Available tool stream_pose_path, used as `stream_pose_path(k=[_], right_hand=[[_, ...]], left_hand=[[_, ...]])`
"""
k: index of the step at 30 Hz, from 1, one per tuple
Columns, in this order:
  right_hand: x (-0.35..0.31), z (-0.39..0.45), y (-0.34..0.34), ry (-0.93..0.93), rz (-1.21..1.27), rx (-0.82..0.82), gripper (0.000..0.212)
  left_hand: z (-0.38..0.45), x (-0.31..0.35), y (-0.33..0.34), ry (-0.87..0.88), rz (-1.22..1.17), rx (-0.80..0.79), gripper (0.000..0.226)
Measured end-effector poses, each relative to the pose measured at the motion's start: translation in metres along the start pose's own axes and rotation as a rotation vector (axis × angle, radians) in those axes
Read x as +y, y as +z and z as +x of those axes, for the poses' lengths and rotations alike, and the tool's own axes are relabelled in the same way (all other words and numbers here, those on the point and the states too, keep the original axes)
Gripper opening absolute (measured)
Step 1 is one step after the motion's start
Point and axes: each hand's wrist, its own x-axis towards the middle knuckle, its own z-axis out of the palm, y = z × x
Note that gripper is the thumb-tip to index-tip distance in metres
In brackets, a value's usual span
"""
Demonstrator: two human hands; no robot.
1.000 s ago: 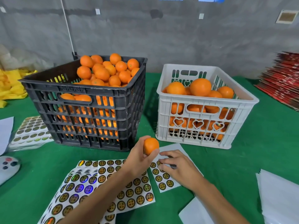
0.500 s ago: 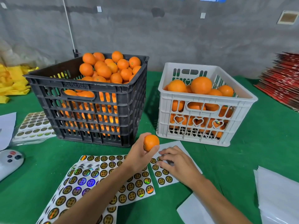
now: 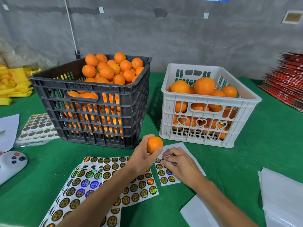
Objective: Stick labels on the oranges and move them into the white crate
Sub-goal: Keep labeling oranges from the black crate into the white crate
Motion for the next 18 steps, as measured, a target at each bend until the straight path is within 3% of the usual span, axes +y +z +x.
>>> stream_pose_path(k=[7, 11, 18], right_hand=[[-0.002, 0.007, -0.003, 0.229, 0.358, 0.018, 0.006], [-0.001, 0.011, -0.009, 0.365, 0.573, 0.018, 0.009], [-0.006, 0.010, -0.008, 0.424, 0.523, 0.086, 0.018]], left_hand=[[0.001, 0.001, 0.001, -0.017, 0.017, -0.018, 0.057], [0.002, 0.002, 0.001, -0.012, -0.006, -0.029, 0.054], [0.000, 0.004, 0.000, -0.007, -0.049, -0.032, 0.058]])
